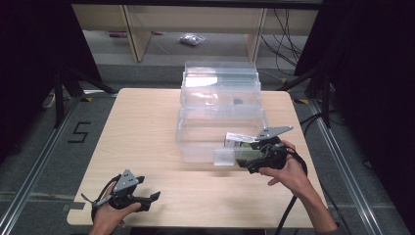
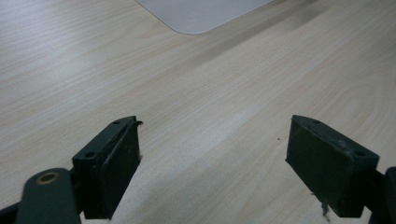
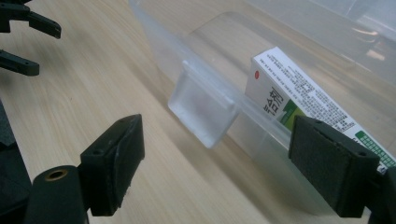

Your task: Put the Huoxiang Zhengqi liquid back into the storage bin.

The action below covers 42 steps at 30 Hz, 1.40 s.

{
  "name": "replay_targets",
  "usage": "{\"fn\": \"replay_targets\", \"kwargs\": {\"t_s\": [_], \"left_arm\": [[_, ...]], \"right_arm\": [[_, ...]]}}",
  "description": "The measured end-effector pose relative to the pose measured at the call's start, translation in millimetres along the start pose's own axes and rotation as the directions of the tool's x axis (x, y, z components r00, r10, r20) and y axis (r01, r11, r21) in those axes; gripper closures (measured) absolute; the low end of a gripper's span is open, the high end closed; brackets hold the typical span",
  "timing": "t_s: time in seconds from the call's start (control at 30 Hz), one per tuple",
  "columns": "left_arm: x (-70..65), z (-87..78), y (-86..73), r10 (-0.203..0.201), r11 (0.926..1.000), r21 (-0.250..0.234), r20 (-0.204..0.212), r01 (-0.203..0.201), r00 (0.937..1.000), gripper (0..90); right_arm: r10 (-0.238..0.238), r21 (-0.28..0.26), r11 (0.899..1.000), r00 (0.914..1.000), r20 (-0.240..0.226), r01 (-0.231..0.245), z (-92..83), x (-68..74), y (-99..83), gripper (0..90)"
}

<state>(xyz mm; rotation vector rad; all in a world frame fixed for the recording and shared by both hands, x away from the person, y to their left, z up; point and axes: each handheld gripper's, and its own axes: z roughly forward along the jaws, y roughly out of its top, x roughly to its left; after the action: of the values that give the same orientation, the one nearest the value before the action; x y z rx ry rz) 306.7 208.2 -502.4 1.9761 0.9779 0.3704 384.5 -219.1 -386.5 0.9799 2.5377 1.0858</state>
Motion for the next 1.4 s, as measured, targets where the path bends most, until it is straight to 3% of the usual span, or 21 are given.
{"fn": "replay_targets", "kwargs": {"t_s": [0.07, 0.1, 0.17, 0.2, 0.27, 0.3, 0.33, 0.4, 0.57, 0.63, 0.67, 0.7, 0.77, 0.8, 0.87, 0.9, 1.0, 1.03, 1.17, 1.3, 1.4], "left_arm": [[0.4, -0.1, -0.1, 0.005, 1.0, 0.005, -0.001, -0.005, 1.0, 16.8], [0.4, -0.1, -0.1, 0.006, 1.0, 0.006, 0.0, -0.006, 1.0, 16.8], [-0.2, 0.3, -0.2, 0.001, 1.0, 0.0, 0.0, -0.001, 1.0, 16.8], [-0.1, 0.3, -0.1, 0.001, 1.0, 0.001, 0.0, -0.001, 1.0, 16.8], [0.1, 0.1, -0.1, 0.001, 1.0, 0.002, 0.0, -0.001, 1.0, 16.8], [0.1, 0.1, -0.1, 0.0, 1.0, 0.002, 0.0, 0.0, 1.0, 16.7], [0.0, 0.1, -0.1, 0.001, 1.0, 0.001, 0.0, -0.001, 1.0, 16.8], [0.0, 0.0, -0.1, 0.001, 1.0, 0.001, 0.0, -0.001, 1.0, 16.8], [0.1, -0.3, 0.0, 0.001, 1.0, 0.001, 0.001, -0.001, 1.0, 16.8], [0.0, -0.4, 0.0, 0.0, 1.0, 0.001, 0.0, 0.0, 1.0, 16.8], [0.0, -0.3, 0.0, 0.001, 1.0, 0.001, 0.001, -0.001, 1.0, 16.8], [0.0, -0.3, 0.0, 0.001, 1.0, 0.001, 0.001, -0.001, 1.0, 16.8], [0.3, -0.4, 0.0, 0.005, 1.0, 0.004, -0.001, -0.005, 1.0, 16.7], [-0.1, -0.3, 0.0, 0.001, 1.0, 0.0, 0.001, -0.001, 1.0, 16.7], [1.4, -0.8, 0.1, 0.02, 0.9997, 0.017, -0.007, -0.02, 0.9998, 16.8], [-0.3, 0.2, -0.1, 0.0, 1.0, 0.001, 0.002, 0.0, 1.0, 16.8], [-0.5, 0.6, -0.3, 0.0, 1.0, 0.002, 0.003, 0.0, 1.0, 16.8], [-0.6, 0.7, -0.3, 0.0, 1.0, 0.002, 0.004, 0.0, 1.0, 16.8], [-0.4, 0.3, -0.2, -0.001, 1.0, 0.0, 0.004, 0.001, 1.0, 16.8], [-0.2, -0.1, 0.0, 0.004, 1.0, 0.003, 0.002, -0.004, 1.0, 16.8], [-0.1, -0.3, 0.0, 0.004, 1.0, 0.004, 0.003, -0.004, 1.0, 16.8]], "right_arm": [[-0.001, -0.036, 0.999, 1.0, -0.002, 0.001, 4.7, 1.0, -4.2, 18.8], [0.024, 0.001, 1.0, 0.9996, -0.017, -0.024, 2.5, 2.5, -5.0, 18.5], [0.01, 0.003, 1.0, 0.9997, -0.02, -0.01, 3.9, 1.8, -7.2, 18.0], [0.0, -0.003, 1.0, 0.9998, -0.022, 0.0, 5.6, 1.4, -8.5, 17.7], [0.032, -0.018, 0.999, 0.9992, -0.023, -0.032, 7.7, 4.6, -10.2, 17.4], [-0.009, -0.011, 1.0, 0.9997, -0.022, 0.008, 7.7, 2.8, -10.0, 17.4], [0.03, -0.012, 0.999, 0.9993, -0.022, -0.03, 8.9, 6.1, -10.9, 17.3], [0.011, -0.006, 1.0, 0.9994, -0.031, -0.011, 9.6, 6.1, -11.3, 17.3], [0.031, 0.0, 1.0, 0.9986, -0.042, -0.031, 11.0, 8.4, -12.6, 17.1], [0.006, -0.021, 1.0, 0.9992, -0.04, -0.007, 13.7, 7.3, -14.0, 17.0], [0.043, 0.001, 0.999, 0.998, -0.046, -0.043, 13.1, 9.8, -14.8, 17.0], [0.006, -0.009, 1.0, 0.999, -0.044, -0.006, 15.0, 7.7, -15.4, 16.9], [0.032, -0.002, 0.999, 0.9986, -0.043, -0.032, 16.1, 9.6, -17.8, 16.9], [0.031, -0.036, 0.999, 0.9986, -0.043, -0.032, 19.5, 10.1, -19.6, 16.9], [0.042, 0.003, 0.999, 0.998, -0.047, -0.042, 17.5, 10.5, -20.2, 16.9], [0.045, -0.02, 0.999, 0.9979, -0.046, -0.046, 19.7, 11.1, -21.7, 16.9], [0.042, -0.01, 0.999, 0.9979, -0.048, -0.043, 20.2, 11.8, -23.8, 16.7], [0.017, -0.023, 1.0, 0.9986, -0.05, -0.018, 21.5, 10.2, -24.6, 16.7], [0.057, -0.017, 0.998, 0.9969, -0.055, -0.058, 24.1, 14.1, -29.2, 16.6], [0.04, -0.019, 0.999, 0.9974, -0.06, -0.041, 28.5, 13.2, -34.1, 16.6], [0.056, -0.022, 0.998, 0.9961, -0.068, -0.057, 30.3, 14.0, -37.7, 16.7]]}}
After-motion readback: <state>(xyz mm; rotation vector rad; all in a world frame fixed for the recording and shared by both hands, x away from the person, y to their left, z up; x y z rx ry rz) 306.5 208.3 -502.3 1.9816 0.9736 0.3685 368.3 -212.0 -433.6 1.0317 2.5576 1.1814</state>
